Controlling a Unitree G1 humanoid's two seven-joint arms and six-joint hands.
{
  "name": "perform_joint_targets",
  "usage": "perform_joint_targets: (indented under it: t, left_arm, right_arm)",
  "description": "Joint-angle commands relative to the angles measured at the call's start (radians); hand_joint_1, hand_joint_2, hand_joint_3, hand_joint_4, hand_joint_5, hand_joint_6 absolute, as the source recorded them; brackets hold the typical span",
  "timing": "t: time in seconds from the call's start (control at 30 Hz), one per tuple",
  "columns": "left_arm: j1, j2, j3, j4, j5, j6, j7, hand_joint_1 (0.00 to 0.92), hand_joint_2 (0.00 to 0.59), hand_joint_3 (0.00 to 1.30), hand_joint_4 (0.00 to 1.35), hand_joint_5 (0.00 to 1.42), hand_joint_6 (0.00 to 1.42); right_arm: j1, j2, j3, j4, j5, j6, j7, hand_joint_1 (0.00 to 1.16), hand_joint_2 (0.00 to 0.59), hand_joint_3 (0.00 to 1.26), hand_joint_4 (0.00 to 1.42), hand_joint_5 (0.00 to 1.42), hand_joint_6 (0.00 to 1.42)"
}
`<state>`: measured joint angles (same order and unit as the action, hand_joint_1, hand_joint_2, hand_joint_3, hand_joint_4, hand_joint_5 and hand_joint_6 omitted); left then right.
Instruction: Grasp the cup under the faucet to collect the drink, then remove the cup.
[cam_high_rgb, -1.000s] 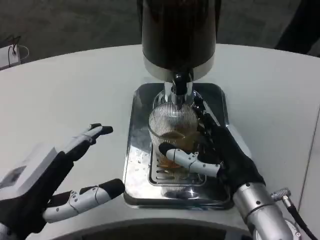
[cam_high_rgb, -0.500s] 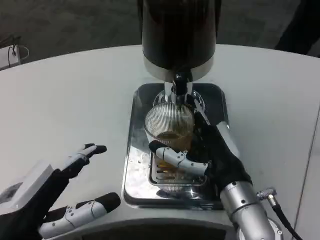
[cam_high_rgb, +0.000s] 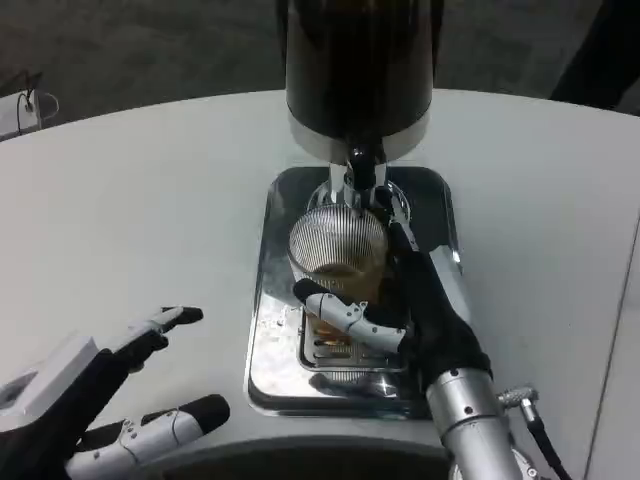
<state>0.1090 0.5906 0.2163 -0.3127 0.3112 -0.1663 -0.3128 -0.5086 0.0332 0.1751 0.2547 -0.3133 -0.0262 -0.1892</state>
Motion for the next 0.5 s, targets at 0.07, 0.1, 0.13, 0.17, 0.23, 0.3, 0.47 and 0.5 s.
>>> perform_joint_targets:
  t: [0.07, 0.1, 0.13, 0.17, 0.23, 0.3, 0.47, 0.5]
  left_arm:
    - [0.029, 0.015, 0.014, -0.018, -0.016, 0.014, -0.021, 0.0, 0.084, 0.17, 0.08, 0.16, 0.24]
    - [0.032, 0.016, 0.016, -0.019, -0.017, 0.015, -0.023, 0.0, 0.084, 0.17, 0.08, 0.16, 0.24]
    - [0.035, 0.016, 0.017, -0.02, -0.018, 0.016, -0.024, 0.0, 0.084, 0.17, 0.08, 0.16, 0.24]
    - [0.038, 0.016, 0.019, -0.021, -0.019, 0.017, -0.026, 0.0, 0.084, 0.17, 0.08, 0.16, 0.24]
    - [0.041, 0.017, 0.021, -0.022, -0.02, 0.019, -0.029, 0.0, 0.084, 0.17, 0.08, 0.17, 0.24]
    - [0.046, 0.018, 0.023, -0.025, -0.022, 0.022, -0.031, 0.0, 0.084, 0.17, 0.09, 0.17, 0.25]
    - [0.052, 0.019, 0.021, -0.031, -0.027, 0.029, -0.035, 0.0, 0.084, 0.18, 0.1, 0.17, 0.26]
    - [0.052, 0.019, 0.021, -0.032, -0.027, 0.03, -0.036, 0.0, 0.084, 0.18, 0.1, 0.17, 0.26]
  right_arm:
    - [0.006, 0.032, 0.003, 0.042, -0.008, -0.002, -0.041, 0.83, 0.213, 0.07, 0.13, 0.21, 0.15]
    - [0.006, 0.038, 0.004, 0.047, -0.009, -0.005, -0.049, 0.83, 0.213, 0.08, 0.15, 0.22, 0.15]
    - [0.006, 0.045, 0.005, 0.053, -0.01, -0.009, -0.057, 0.83, 0.208, 0.09, 0.16, 0.23, 0.16]
    - [0.005, 0.049, 0.005, 0.058, -0.011, -0.012, -0.062, 0.84, 0.207, 0.1, 0.17, 0.25, 0.17]
    - [0.004, 0.06, 0.007, 0.071, -0.014, -0.016, -0.079, 0.85, 0.208, 0.14, 0.2, 0.28, 0.2]
    - [0.003, 0.072, 0.008, 0.083, -0.021, -0.02, -0.105, 0.87, 0.207, 0.16, 0.23, 0.33, 0.22]
    - [-0.005, 0.109, 0.014, 0.113, -0.035, -0.025, -0.174, 0.9, 0.215, 0.25, 0.33, 0.43, 0.33]
    - [-0.008, 0.114, 0.017, 0.12, -0.036, -0.025, -0.184, 0.9, 0.215, 0.26, 0.34, 0.44, 0.34]
